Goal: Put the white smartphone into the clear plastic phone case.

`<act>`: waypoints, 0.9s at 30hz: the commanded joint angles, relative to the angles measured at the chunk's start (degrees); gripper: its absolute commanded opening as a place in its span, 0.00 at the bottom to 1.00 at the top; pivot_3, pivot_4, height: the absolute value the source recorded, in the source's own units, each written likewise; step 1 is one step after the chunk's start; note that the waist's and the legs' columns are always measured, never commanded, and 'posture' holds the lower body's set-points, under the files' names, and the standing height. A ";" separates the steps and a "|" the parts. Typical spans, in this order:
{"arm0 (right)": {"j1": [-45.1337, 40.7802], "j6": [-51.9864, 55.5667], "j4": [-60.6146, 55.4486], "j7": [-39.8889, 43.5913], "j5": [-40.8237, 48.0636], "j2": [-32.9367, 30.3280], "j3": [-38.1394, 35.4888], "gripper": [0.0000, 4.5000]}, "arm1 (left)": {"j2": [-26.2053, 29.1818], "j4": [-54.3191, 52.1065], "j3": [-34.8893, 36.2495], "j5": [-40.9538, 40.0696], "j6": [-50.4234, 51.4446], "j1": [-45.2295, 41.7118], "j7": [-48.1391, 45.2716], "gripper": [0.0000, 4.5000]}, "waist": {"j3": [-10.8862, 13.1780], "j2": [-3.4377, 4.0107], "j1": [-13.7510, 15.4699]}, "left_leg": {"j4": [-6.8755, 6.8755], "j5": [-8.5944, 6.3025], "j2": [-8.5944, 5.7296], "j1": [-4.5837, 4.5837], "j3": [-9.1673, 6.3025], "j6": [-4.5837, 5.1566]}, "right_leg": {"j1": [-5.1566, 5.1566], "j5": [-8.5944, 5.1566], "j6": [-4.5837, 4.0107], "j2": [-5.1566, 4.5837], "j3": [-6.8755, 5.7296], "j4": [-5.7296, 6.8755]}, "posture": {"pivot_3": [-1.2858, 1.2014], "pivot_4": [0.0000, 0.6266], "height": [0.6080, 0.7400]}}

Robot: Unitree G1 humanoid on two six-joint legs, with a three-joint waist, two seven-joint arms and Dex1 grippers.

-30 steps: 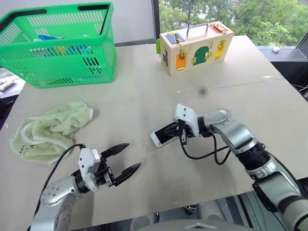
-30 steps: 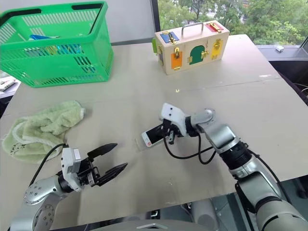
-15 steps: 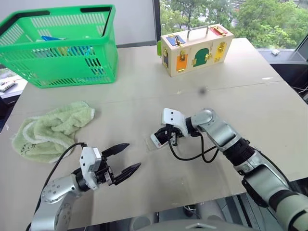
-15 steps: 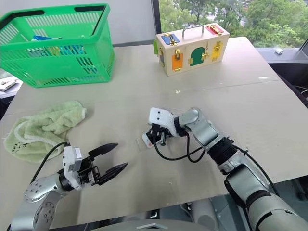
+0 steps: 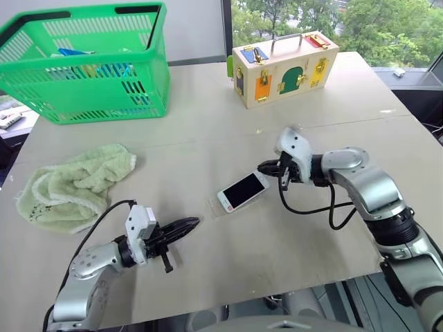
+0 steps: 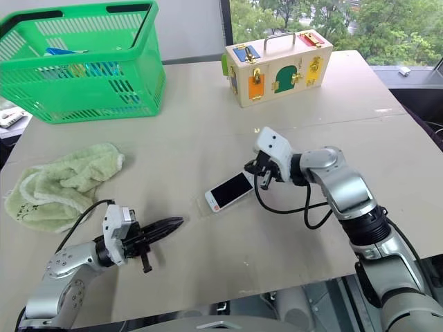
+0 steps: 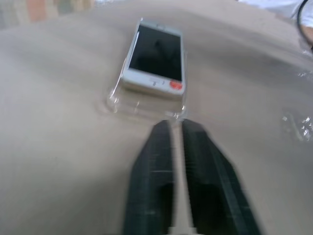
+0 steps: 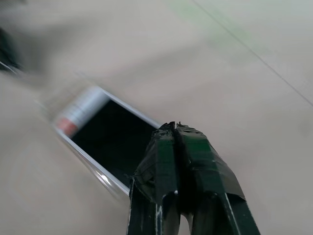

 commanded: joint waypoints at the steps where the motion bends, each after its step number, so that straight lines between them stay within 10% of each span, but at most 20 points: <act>1: -0.25 -4.36 2.56 -2.66 -4.23 -1.83 1.48 0.00 | 0.72 1.90 -1.26 2.89 -0.58 -2.65 0.70 0.03 | 0.02 -0.02 -0.02 | 0.01 0.00 0.00 0.00 0.01 0.00 | 0.01 0.00 0.00 0.01 0.00 0.00 | 0.52 0.24 1.00; 27: -1.18 -7.85 0.44 7.66 -5.17 0.72 14.71 0.00 | -2.51 6.98 -6.39 10.02 -4.01 -7.27 5.14 0.03 | -0.02 0.23 1.47 | 0.06 0.01 -0.03 0.16 -0.01 0.01 | 0.14 0.01 0.00 0.08 -0.03 0.12 | 0.52 0.24 1.00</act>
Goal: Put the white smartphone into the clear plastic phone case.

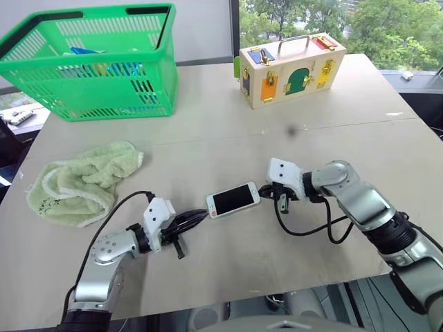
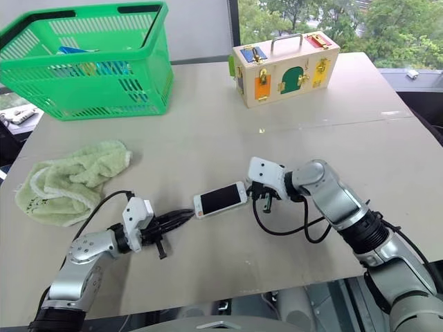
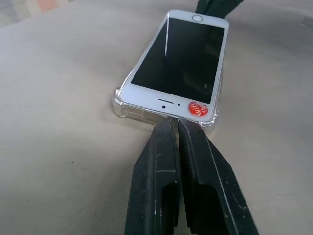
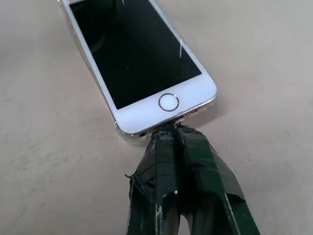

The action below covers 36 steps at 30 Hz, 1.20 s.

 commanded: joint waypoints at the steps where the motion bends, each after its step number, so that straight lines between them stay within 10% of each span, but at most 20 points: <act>1: -1.51 -2.35 -0.44 1.78 0.34 2.56 2.59 0.00 | -0.64 1.92 -1.83 0.83 0.69 -1.12 0.47 0.03 | -0.01 0.01 -0.01 | 0.00 0.00 0.01 0.01 -0.03 0.00 | 0.00 0.00 0.00 0.03 -0.02 0.01 | 0.52 0.24 1.00; 22: 8.84 3.84 -9.66 -0.93 1.66 -8.69 -10.50 0.00 | -5.93 3.74 -13.33 4.04 7.99 -18.66 -1.07 0.03 | 0.14 -0.13 -0.08 | 0.09 0.02 -0.10 -0.25 0.03 -0.04 | 0.07 0.02 0.40 0.02 0.10 -0.18 | 0.52 0.24 1.00; 36: 17.66 8.49 -14.97 -7.11 7.63 -10.96 -24.74 0.00 | 1.11 -0.80 -4.09 -8.62 19.62 -18.94 -6.33 0.03 | 0.25 -0.32 0.02 | 0.08 0.02 -0.10 -0.18 0.01 -0.04 | 0.10 -0.10 0.19 0.01 0.12 -0.11 | 0.52 0.24 1.00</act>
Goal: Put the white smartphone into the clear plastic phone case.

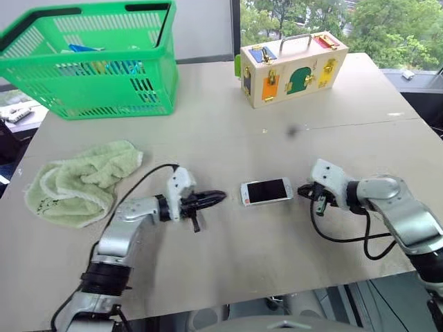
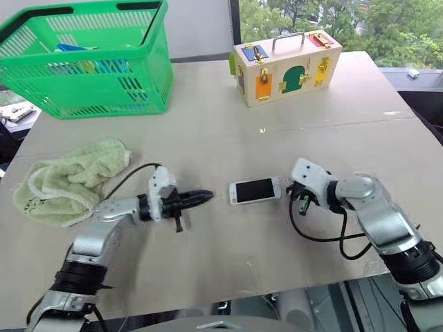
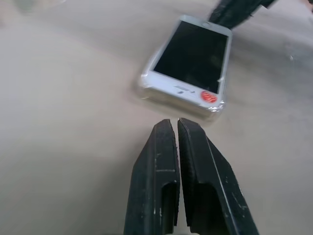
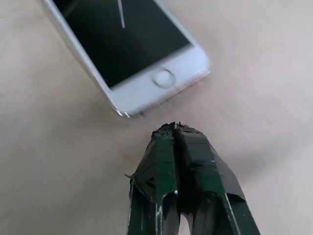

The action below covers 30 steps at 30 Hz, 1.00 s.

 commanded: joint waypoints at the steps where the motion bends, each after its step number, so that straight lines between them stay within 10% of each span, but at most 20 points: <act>1: 0.52 1.43 -3.45 -1.26 3.96 0.53 -5.83 0.00 | -0.25 -4.12 -0.05 -2.63 2.28 -1.49 -0.46 0.03 | 0.02 -0.04 0.01 | 0.00 0.00 -0.02 0.00 0.00 0.00 | 0.01 0.00 0.00 -0.02 0.01 -0.01 | 0.52 0.24 1.00; 30: -14.31 10.76 15.65 1.72 5.37 3.40 14.17 0.00 | -6.32 -0.58 -14.83 11.03 5.96 -8.41 8.74 0.03 | -0.04 -0.33 -0.14 | 0.10 0.00 -0.03 0.62 -0.14 0.01 | 0.71 0.00 -0.02 0.10 0.07 0.03 | 0.52 0.24 1.00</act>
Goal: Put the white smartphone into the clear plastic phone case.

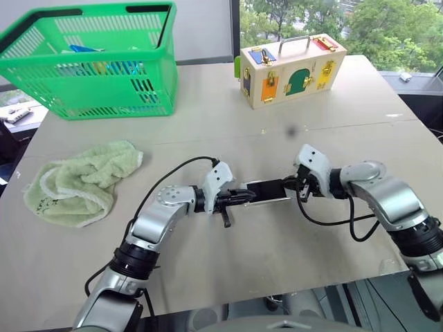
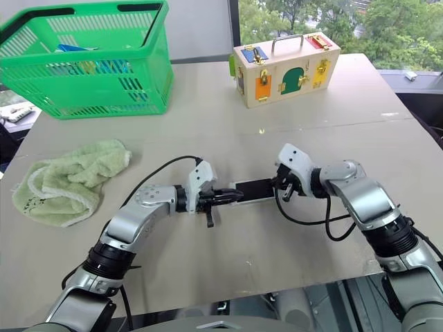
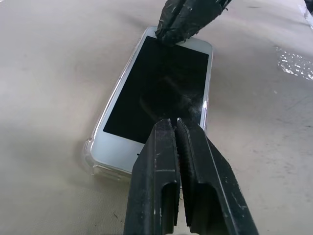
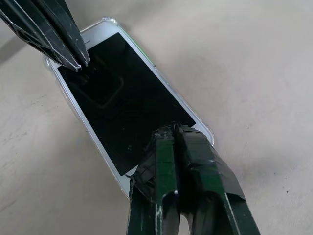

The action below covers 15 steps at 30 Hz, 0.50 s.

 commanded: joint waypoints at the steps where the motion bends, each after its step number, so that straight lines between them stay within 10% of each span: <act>1: 0.26 5.57 4.81 1.57 -0.90 -1.32 4.47 0.00 | -0.32 1.57 -0.80 1.31 -1.61 0.81 0.12 0.03 | -0.08 -0.08 0.00 | 0.00 0.00 0.00 0.06 0.00 0.00 | 0.07 0.00 0.00 -0.01 0.00 0.00 | 0.52 0.24 1.00; 15: -1.95 1.39 27.49 8.22 -5.52 5.15 13.11 0.00 | -1.93 0.51 -1.24 2.20 -2.00 3.59 2.08 0.03 | -2.46 -0.54 0.01 | -0.09 -0.03 0.08 0.99 -0.35 -0.02 | 0.89 -0.03 -0.01 -0.10 -0.03 -0.05 | 0.52 0.24 1.00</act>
